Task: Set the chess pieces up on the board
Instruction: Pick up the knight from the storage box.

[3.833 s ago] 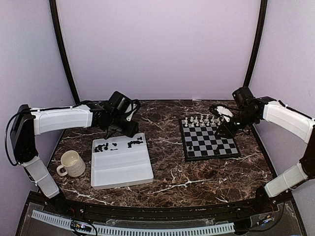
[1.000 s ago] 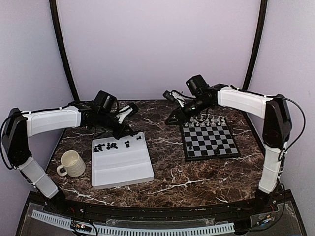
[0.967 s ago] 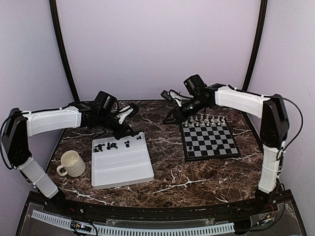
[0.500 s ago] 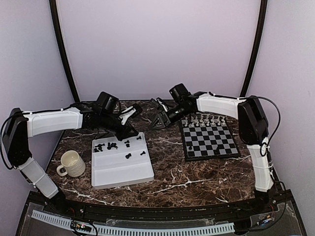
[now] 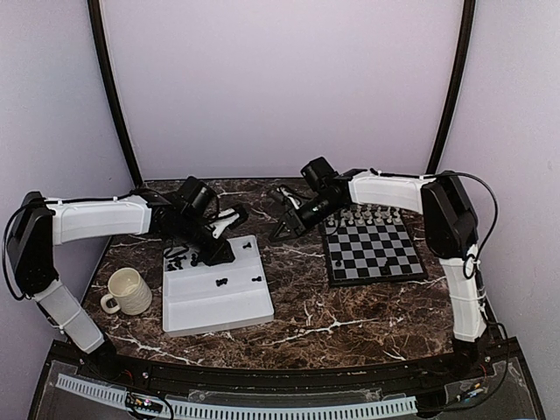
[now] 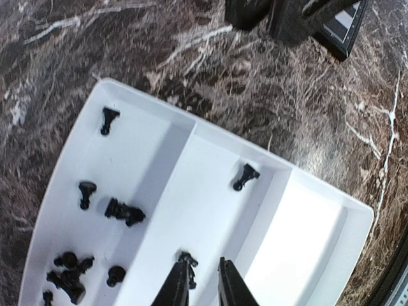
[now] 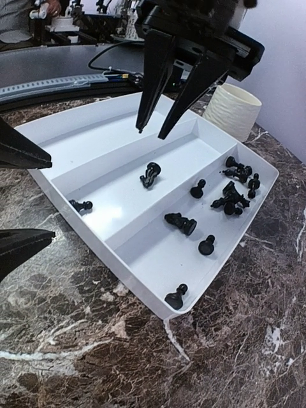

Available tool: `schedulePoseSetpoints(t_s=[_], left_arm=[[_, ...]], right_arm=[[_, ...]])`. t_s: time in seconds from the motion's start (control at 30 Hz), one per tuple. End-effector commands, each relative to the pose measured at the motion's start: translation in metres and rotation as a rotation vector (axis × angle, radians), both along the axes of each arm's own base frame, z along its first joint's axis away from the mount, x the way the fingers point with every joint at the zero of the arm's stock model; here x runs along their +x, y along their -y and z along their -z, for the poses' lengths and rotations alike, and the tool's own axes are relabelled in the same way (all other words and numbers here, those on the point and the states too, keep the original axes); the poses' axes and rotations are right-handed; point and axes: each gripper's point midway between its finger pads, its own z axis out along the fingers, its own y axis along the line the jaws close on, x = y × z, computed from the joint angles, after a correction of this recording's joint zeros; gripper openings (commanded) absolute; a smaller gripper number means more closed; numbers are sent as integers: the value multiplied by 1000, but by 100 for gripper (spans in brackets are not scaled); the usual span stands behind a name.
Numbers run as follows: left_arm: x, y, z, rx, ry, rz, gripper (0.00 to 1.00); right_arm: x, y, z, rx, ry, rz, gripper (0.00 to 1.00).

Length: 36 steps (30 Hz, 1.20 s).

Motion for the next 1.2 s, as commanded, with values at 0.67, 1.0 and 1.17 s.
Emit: schedulePoseSetpoints(t_s=[0.67, 1.0, 1.17], left_arm=[[-32, -42, 77, 251, -191, -72, 28], [-25, -43, 84, 272, -176, -86, 31], [-18, -36, 77, 244, -139, -70, 34]], right_arm=[[-22, 2, -28, -49, 196, -61, 33], [-25, 2, -27, -47, 194, -71, 33], [-27, 1, -27, -45, 192, -78, 32]])
